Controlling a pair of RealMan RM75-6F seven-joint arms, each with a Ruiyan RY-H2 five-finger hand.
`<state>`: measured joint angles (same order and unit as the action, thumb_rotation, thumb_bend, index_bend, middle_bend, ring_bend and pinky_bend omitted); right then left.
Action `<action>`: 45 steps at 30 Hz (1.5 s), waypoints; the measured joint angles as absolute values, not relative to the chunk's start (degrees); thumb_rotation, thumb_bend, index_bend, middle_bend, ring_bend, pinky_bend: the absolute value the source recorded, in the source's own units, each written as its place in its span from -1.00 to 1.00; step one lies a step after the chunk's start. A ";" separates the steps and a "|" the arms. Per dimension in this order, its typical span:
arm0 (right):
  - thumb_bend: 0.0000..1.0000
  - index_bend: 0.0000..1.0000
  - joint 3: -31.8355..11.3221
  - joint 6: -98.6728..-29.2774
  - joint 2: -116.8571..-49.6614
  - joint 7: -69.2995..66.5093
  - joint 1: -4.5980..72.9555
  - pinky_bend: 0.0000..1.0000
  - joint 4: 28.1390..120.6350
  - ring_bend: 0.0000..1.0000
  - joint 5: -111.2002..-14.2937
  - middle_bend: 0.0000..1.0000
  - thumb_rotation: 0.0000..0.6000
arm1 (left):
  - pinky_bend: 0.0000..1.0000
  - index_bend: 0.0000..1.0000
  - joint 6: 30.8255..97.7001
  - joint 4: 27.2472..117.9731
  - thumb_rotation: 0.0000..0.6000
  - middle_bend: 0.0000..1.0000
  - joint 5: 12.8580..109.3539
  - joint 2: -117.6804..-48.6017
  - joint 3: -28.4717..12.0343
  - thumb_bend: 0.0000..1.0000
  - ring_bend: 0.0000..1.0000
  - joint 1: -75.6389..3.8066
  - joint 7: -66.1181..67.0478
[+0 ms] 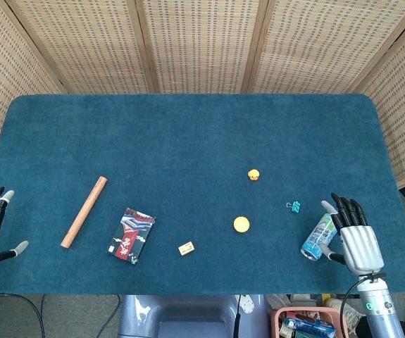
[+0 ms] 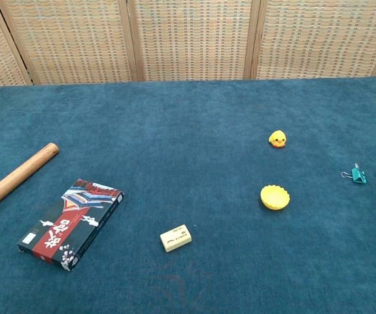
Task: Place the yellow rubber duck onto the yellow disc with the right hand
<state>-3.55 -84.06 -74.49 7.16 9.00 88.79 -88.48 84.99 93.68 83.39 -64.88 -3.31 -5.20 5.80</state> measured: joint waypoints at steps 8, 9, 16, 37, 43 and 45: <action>-0.65 -1.00 -3.64 -84.82 -74.14 6.32 8.70 -1.00 88.78 -1.00 -88.80 -1.00 1.00 | -1.00 -1.00 85.48 93.82 1.00 -1.00 83.58 -64.82 -3.36 -0.77 -1.00 -5.06 5.75; -0.65 -1.00 -3.62 -84.91 -74.10 6.22 8.68 -1.00 88.79 -1.00 -88.91 -1.00 1.00 | -1.00 -1.00 85.67 93.84 1.00 -1.00 83.68 -64.80 -3.36 -0.77 -1.00 -4.99 5.67; -0.65 -1.00 -3.62 -85.13 -74.00 5.96 8.66 -1.00 88.96 -1.00 -89.26 -1.00 1.00 | -1.00 -1.00 85.62 93.68 1.00 -1.00 83.69 -64.77 -3.43 -0.77 -1.00 -5.03 5.38; -0.65 -0.99 -4.34 -85.12 -74.76 5.00 9.86 -1.00 88.09 -1.00 -90.56 -1.00 1.00 | -1.00 -1.00 86.04 93.54 1.00 -1.00 83.75 -64.77 -3.54 -0.77 -1.00 -4.86 4.93; -0.65 -0.74 -7.74 -81.55 -74.23 5.39 13.82 -0.96 89.49 -1.00 -89.33 -1.00 1.00 | -1.00 -1.00 85.92 92.65 1.00 -1.00 83.49 -65.18 -3.89 -0.77 -1.00 -5.08 4.58; -0.65 -0.64 -9.71 -79.40 -74.18 5.93 16.03 -0.90 89.99 -1.00 -88.21 -0.98 1.00 | -1.00 -1.00 85.90 92.47 1.00 -1.00 83.36 -65.33 -3.97 -0.77 -1.00 -5.11 4.71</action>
<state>-9.71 -79.40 -74.18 5.93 16.03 89.99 -88.21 85.90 92.47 83.36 -65.33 -3.97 -5.11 4.71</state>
